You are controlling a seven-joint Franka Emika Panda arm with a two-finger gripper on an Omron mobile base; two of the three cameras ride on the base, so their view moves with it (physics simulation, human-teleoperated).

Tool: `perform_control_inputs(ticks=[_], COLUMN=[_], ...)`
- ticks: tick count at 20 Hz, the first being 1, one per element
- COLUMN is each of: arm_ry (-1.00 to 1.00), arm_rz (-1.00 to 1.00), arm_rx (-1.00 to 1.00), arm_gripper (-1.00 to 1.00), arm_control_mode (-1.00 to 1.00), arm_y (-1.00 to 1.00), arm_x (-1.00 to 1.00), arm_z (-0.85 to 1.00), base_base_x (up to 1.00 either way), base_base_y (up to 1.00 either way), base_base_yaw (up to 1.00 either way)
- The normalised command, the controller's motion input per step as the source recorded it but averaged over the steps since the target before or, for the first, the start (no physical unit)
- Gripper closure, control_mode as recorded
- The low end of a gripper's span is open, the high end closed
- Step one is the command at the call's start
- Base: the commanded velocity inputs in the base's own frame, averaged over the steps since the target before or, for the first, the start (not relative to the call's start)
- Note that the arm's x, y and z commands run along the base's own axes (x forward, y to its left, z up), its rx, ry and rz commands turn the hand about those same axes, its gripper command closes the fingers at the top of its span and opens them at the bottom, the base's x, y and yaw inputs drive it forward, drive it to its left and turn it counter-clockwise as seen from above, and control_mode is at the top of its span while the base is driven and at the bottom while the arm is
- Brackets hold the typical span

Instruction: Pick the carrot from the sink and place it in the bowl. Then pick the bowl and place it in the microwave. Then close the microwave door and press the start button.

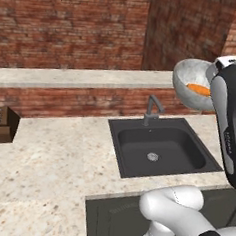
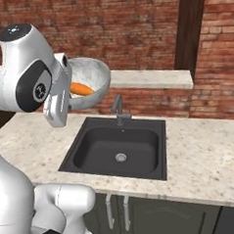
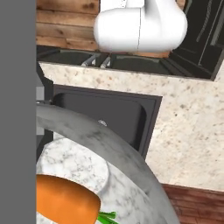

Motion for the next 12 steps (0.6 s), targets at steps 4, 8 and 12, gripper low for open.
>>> perform_control_inputs(ticks=[4,8,12], arm_ry=[0.00,0.00,0.00], arm_rz=[0.00,0.00,0.00], arm_rx=[0.00,0.00,0.00], arm_gripper=[1.00,1.00,1.00], arm_control_mode=[1.00,1.00,1.00], arm_y=[0.00,0.00,0.00], arm_x=[0.00,0.00,0.00], arm_z=[0.00,0.00,0.00], base_base_x=[-0.73,-0.39,-0.04], base_base_y=[0.00,-0.01,0.00], base_base_yaw=[-0.11,-0.45,-0.61])
